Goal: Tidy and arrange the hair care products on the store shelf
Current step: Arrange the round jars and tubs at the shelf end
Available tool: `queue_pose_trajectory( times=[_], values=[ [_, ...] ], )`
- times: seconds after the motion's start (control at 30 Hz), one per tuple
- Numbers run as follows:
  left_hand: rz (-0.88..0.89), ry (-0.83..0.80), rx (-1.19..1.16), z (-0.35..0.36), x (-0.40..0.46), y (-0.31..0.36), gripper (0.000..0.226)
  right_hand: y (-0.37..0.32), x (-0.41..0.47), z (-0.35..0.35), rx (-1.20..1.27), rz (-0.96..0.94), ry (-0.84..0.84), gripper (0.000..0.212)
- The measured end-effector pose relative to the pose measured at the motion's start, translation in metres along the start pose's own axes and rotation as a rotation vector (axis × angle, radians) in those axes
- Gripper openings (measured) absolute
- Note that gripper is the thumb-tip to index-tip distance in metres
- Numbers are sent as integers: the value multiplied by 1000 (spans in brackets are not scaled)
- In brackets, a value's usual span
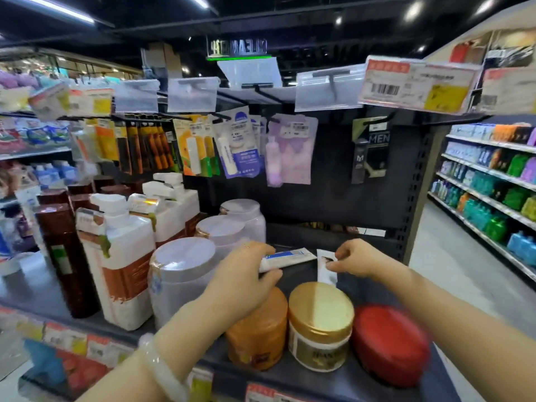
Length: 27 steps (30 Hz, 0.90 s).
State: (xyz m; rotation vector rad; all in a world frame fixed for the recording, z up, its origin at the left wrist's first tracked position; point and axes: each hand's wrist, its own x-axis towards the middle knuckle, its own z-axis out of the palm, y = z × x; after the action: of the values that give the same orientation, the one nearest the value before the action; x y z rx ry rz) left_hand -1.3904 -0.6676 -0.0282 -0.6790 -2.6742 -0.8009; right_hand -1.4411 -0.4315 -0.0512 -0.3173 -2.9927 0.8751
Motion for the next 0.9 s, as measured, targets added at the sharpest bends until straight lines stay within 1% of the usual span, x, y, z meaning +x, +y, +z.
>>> queue_pose_trajectory(
  times=[0.1, 0.17, 0.2, 0.23, 0.27, 0.3, 0.37, 0.47, 0.6, 0.7, 0.77, 0.83, 0.9],
  values=[
    [-83, -147, 45, 13, 22, 15, 35, 12, 10, 6, -98, 36, -82, 42],
    [-112, -206, 103, 24, 39, 20, 33, 11, 14, 9, -124, 57, -101, 36],
    [-124, -238, 139, 29, 45, 19, 32, 5, 16, 13, -160, 83, -123, 46],
    [-135, -271, 178, 34, 53, 20, 31, 0, 18, 17, -192, 134, -132, 69],
    [-148, -307, 222, 39, 62, 19, 29, -3, 23, 21, -221, 169, -135, 87],
    [-154, -338, 276, 44, 70, 19, 27, -5, 27, 26, -227, 193, -145, 98],
    [-150, -391, 390, 52, 84, 18, 28, -6, 36, 32, -228, 205, -165, 107],
    [-110, -472, 519, 63, 102, 14, 35, 0, 41, 29, -209, 192, -157, 96],
    [-107, -579, 532, 75, 115, 9, 47, 22, 32, 15, -166, 143, -189, 79],
    [-93, -619, 499, 84, 120, 10, 48, 44, 23, 6, -133, 97, -218, 45],
    [-58, -633, 468, 92, 123, 14, 43, 57, 21, 5, -135, 92, -185, 43],
    [-18, -634, 439, 101, 125, 17, 38, 68, 17, 7, -133, 62, -113, 41],
    [10, -632, 427, 108, 126, 18, 41, 74, 13, 10, -33, 19, -44, 25]
  ],
)
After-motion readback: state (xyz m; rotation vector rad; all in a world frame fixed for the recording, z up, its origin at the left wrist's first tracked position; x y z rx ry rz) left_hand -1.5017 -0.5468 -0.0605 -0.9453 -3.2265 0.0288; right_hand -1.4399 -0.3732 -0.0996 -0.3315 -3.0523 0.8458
